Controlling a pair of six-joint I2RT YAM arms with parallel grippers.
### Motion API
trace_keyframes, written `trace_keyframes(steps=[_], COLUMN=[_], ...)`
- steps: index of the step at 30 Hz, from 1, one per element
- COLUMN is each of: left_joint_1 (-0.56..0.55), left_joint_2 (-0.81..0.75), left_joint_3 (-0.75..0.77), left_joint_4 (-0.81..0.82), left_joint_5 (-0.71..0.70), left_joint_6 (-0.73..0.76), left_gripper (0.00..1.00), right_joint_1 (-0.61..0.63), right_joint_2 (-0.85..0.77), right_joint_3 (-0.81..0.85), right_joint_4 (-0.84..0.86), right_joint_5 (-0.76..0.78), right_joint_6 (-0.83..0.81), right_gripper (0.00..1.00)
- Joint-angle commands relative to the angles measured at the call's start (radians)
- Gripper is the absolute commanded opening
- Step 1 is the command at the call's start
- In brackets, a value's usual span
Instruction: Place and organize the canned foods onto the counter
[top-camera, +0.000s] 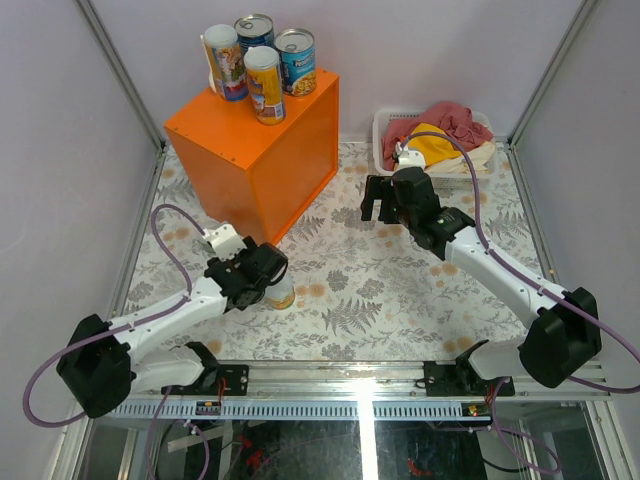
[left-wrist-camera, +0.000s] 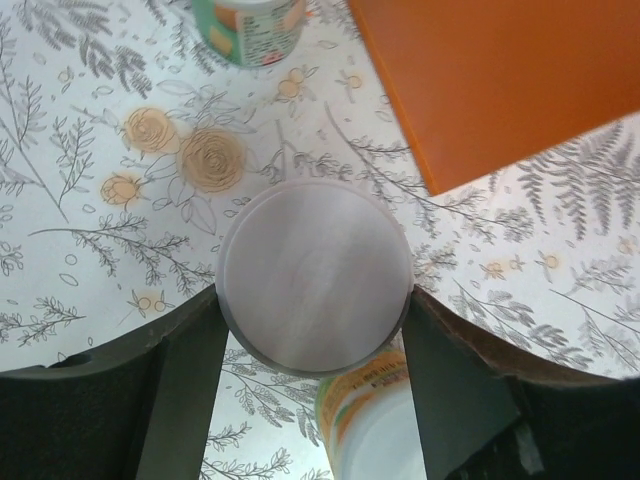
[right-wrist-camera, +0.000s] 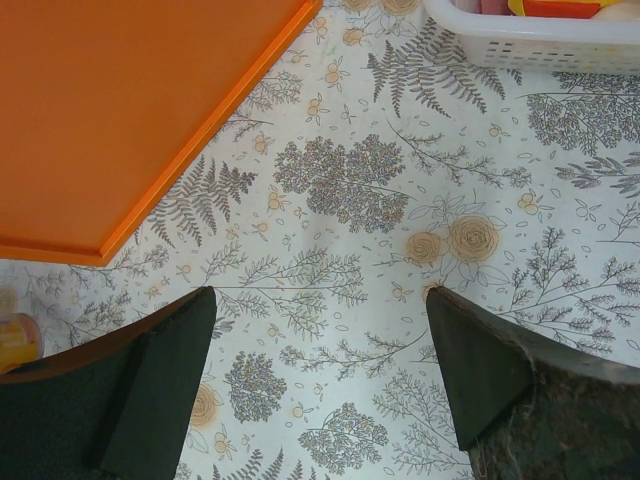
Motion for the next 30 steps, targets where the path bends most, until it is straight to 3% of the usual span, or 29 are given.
trace_keyframes(steps=[1,18,30], left_joint_1=[-0.054,-0.223,-0.265], left_joint_2=[-0.044,-0.142,-0.138], left_joint_3=[0.083,0.146,0.231], left_joint_4=[0.001,0.221,0.409], left_joint_5=[-0.13,-0.064,0.174], left_joint_6=[0.103,0.576,0.847], left_gripper=[0.0,0.0,0.0], right_joint_1=[0.008,0.007,0.007], right_joint_2=[-0.004,-0.013,-0.033], right_joint_3=[0.021,0.028,0.034], right_joint_4=[0.051,0.047,0.035], right_joint_5=[-0.016,-0.001,0.01], right_joint_6=[0.004,0.0,-0.006], right_gripper=[0.93,0.93,0.93])
